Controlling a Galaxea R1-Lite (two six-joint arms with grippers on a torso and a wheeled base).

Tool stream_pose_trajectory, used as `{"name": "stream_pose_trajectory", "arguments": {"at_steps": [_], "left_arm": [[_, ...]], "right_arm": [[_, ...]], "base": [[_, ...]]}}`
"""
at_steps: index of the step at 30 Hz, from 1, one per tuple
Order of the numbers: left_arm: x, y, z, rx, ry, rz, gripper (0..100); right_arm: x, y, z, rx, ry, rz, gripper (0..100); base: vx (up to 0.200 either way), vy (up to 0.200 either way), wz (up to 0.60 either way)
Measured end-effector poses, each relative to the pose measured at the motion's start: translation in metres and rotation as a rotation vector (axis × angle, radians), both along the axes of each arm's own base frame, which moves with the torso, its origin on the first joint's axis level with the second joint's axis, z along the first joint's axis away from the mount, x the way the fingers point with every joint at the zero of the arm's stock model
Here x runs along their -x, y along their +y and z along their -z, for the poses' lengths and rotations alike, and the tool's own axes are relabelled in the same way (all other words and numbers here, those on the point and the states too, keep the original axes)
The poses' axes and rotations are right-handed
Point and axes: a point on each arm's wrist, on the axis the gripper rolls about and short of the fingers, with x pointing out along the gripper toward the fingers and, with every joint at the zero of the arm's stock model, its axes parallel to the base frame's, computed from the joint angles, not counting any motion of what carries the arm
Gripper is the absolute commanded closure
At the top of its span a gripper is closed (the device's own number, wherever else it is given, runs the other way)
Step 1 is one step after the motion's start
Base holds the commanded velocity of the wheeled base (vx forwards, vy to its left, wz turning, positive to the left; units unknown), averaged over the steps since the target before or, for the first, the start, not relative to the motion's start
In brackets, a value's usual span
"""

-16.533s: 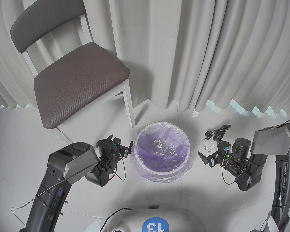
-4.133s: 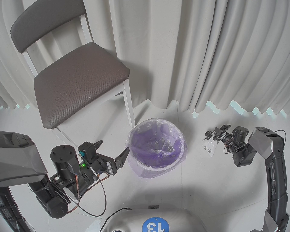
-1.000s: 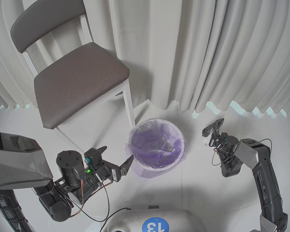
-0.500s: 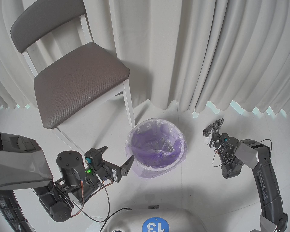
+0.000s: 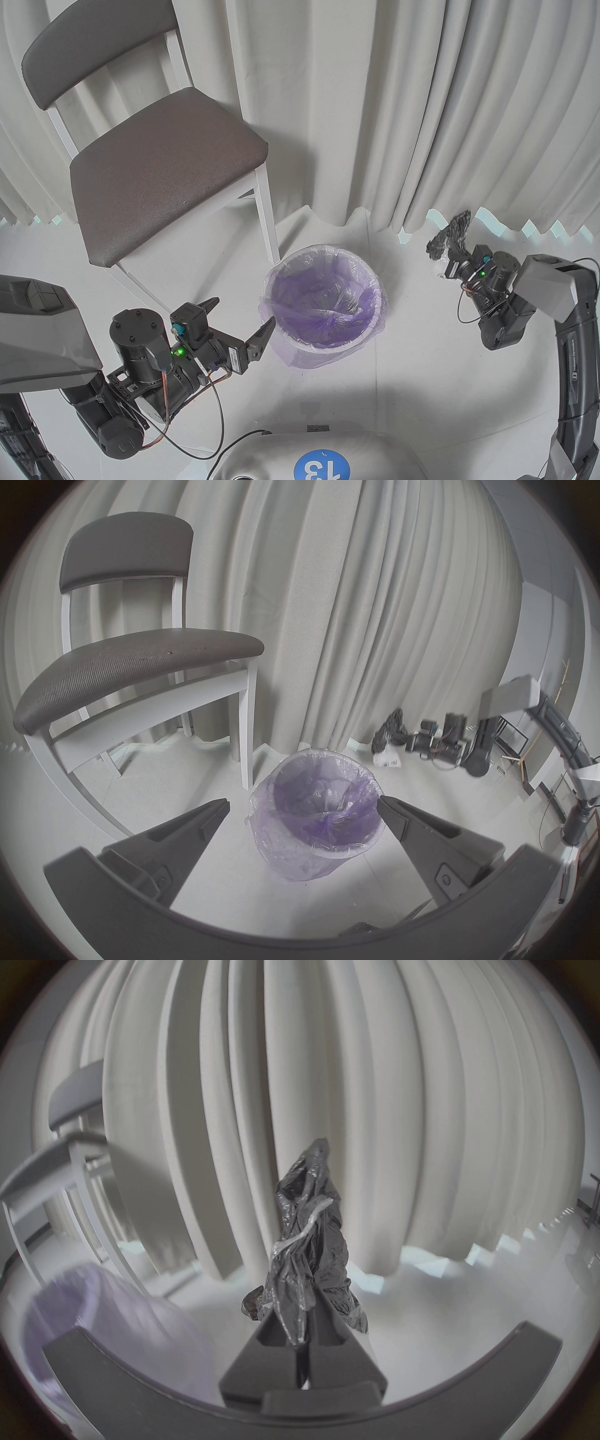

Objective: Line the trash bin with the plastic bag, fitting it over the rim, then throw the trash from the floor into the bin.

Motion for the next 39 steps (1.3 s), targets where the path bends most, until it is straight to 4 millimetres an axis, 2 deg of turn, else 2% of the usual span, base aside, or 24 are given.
{"name": "stream_pose_trajectory", "arguments": {"at_steps": [5,10,13,18,22,26,33,39], "left_arm": [[0.002,0.002,-0.003,-0.007,-0.012,-0.001,0],[0.005,0.004,-0.008,-0.019,-0.034,0.001,0],[0.008,0.006,-0.012,-0.020,-0.048,0.000,0],[0.011,0.010,-0.020,-0.028,-0.081,-0.002,0],[0.014,0.012,-0.026,-0.028,-0.107,-0.005,0],[0.015,0.016,-0.032,-0.020,-0.126,-0.012,0],[0.016,0.019,-0.037,-0.011,-0.144,-0.019,0],[0.015,0.021,-0.039,-0.009,-0.149,-0.028,0]], "right_arm": [[0.027,0.034,-0.065,-0.006,-0.049,-0.093,100],[0.065,0.089,-0.118,-0.011,-0.068,-0.250,100],[0.087,0.121,-0.139,-0.007,-0.079,-0.344,100],[0.122,0.167,-0.156,0.017,-0.073,-0.484,100],[0.137,0.192,-0.153,0.032,-0.056,-0.559,100],[0.139,0.206,-0.130,0.057,0.004,-0.594,100],[0.130,0.219,-0.085,0.087,0.087,-0.612,100],[0.115,0.218,-0.046,0.091,0.122,-0.593,100]], "base": [[0.000,0.000,0.00],[0.000,0.000,0.00],[0.000,0.000,0.00],[0.000,0.000,0.00],[0.000,0.000,0.00],[0.000,0.000,0.00],[0.000,0.000,0.00],[0.000,0.000,0.00]]}}
